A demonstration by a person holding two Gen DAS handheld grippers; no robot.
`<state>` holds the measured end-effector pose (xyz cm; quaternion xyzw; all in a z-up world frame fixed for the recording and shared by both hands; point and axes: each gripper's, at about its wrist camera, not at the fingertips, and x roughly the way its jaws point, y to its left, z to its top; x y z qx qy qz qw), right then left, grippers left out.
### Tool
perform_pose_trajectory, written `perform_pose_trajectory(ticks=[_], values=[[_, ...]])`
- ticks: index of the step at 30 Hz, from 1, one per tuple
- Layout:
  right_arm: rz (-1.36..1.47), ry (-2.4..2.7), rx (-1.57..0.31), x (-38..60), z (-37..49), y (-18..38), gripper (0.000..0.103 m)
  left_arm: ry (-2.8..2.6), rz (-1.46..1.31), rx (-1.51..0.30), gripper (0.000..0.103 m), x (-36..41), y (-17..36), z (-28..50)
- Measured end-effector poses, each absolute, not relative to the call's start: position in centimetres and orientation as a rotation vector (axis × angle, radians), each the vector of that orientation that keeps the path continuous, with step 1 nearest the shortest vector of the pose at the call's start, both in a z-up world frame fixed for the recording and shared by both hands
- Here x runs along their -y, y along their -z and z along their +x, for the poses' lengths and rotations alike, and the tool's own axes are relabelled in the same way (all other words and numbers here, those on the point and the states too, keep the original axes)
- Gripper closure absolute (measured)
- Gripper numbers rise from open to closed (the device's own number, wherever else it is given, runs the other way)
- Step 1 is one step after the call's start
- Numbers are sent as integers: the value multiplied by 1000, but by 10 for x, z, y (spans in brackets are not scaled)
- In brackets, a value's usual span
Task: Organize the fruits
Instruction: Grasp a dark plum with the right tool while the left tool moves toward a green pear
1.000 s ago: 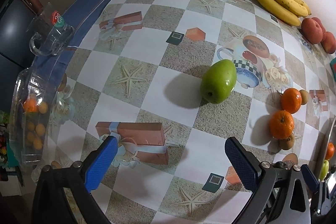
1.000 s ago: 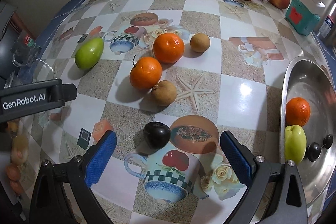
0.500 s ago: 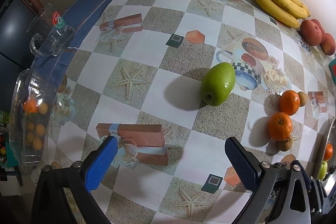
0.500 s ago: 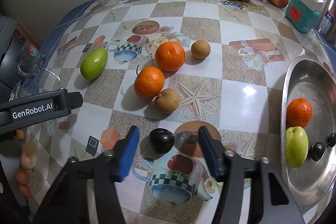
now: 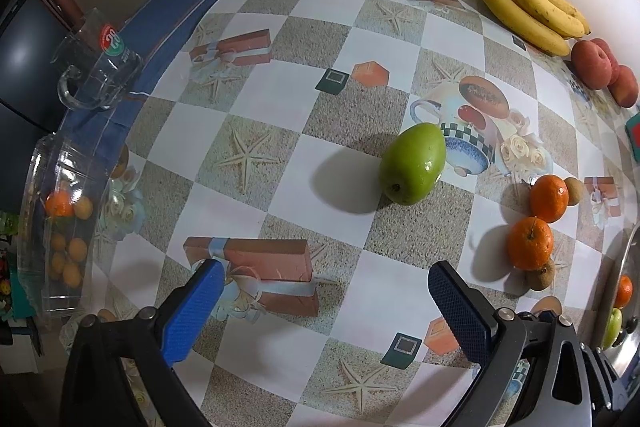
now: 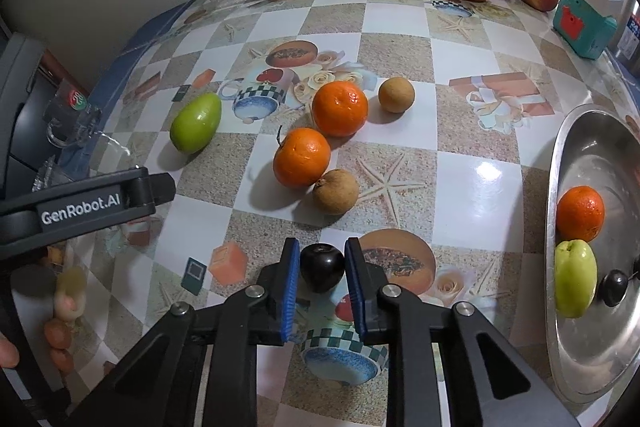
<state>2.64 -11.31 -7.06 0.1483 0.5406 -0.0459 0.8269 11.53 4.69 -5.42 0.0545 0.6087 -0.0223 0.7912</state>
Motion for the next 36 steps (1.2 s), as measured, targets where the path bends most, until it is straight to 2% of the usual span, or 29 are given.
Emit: perform_pose_trajectory(ticks=[8,23,27,29,36], values=[[431,51,-1133,121,23,64,83,53,90,-1298,0,-48,51,116],[424,69,-1141,129,23,64,82,51,90,-1291,0,-45,50,115],[393,77,-1147,125,24,66,72,49,85,-1293,0,-46,50,115],[381,83,-1152,124,24,67,70,48,83,-1294,0,-46,50,116],[323,114,-1171,122,25,72,69,50,85,-1296,0,-45,51,116]])
